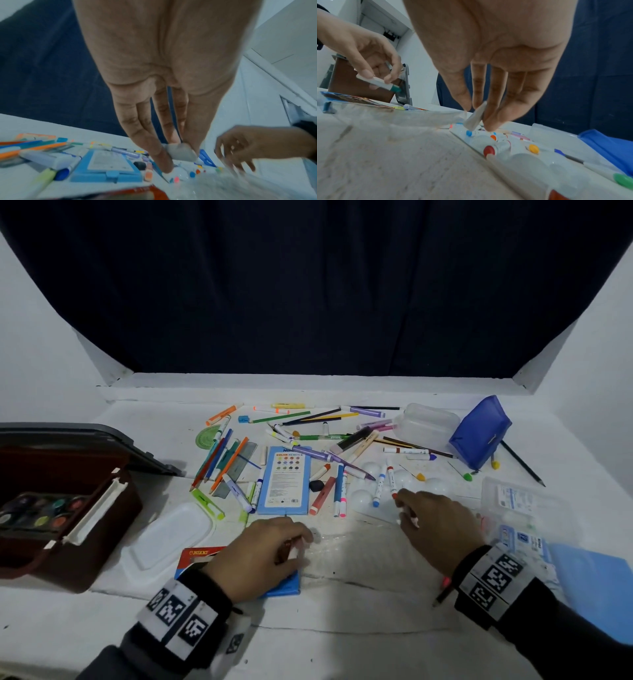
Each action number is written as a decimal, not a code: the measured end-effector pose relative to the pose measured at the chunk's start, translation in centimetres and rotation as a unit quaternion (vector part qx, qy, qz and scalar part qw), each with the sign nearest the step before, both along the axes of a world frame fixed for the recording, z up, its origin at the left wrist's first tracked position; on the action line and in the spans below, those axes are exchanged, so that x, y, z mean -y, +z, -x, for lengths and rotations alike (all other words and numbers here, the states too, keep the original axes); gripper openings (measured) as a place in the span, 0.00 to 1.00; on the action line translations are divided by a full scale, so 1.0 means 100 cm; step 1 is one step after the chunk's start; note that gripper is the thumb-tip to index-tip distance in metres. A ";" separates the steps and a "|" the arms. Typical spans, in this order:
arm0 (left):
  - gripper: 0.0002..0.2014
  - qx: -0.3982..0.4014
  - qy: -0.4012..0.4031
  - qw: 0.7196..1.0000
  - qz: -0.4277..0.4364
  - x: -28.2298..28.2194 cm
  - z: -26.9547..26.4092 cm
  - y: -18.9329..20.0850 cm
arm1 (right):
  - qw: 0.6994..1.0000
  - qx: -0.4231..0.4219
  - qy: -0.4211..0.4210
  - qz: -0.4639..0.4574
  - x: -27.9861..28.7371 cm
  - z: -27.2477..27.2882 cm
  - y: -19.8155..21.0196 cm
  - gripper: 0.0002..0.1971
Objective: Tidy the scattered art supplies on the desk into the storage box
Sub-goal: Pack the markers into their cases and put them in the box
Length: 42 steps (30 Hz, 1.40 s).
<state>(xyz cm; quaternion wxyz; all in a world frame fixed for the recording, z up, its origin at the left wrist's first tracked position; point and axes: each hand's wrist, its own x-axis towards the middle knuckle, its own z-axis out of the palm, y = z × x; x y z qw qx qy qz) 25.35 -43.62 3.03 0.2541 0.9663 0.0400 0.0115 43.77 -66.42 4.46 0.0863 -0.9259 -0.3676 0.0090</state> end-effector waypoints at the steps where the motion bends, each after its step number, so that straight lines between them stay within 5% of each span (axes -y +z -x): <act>1: 0.14 -0.010 -0.004 1.000 -0.007 0.001 -0.003 -0.004 | 1.000 0.009 0.006 -0.015 -0.001 0.002 0.002 0.08; 13: 0.21 -0.028 -0.030 0.999 -0.031 0.005 -0.010 -0.022 | 0.998 0.040 0.038 -0.037 -0.010 0.011 0.006 0.18; 20: 0.23 -0.022 0.053 0.998 -0.031 -0.004 0.006 -0.020 | 0.985 -0.106 0.107 -0.080 -0.021 0.039 0.001 0.15; 27: 0.28 -0.081 0.032 0.989 -0.123 0.004 0.003 -0.023 | 0.949 -0.271 0.148 -0.058 -0.051 0.065 -0.015 0.16; 42: 0.26 -0.094 0.062 0.984 -0.135 0.006 0.001 -0.025 | 0.937 -0.318 0.129 -0.066 -0.073 0.063 -0.029 0.15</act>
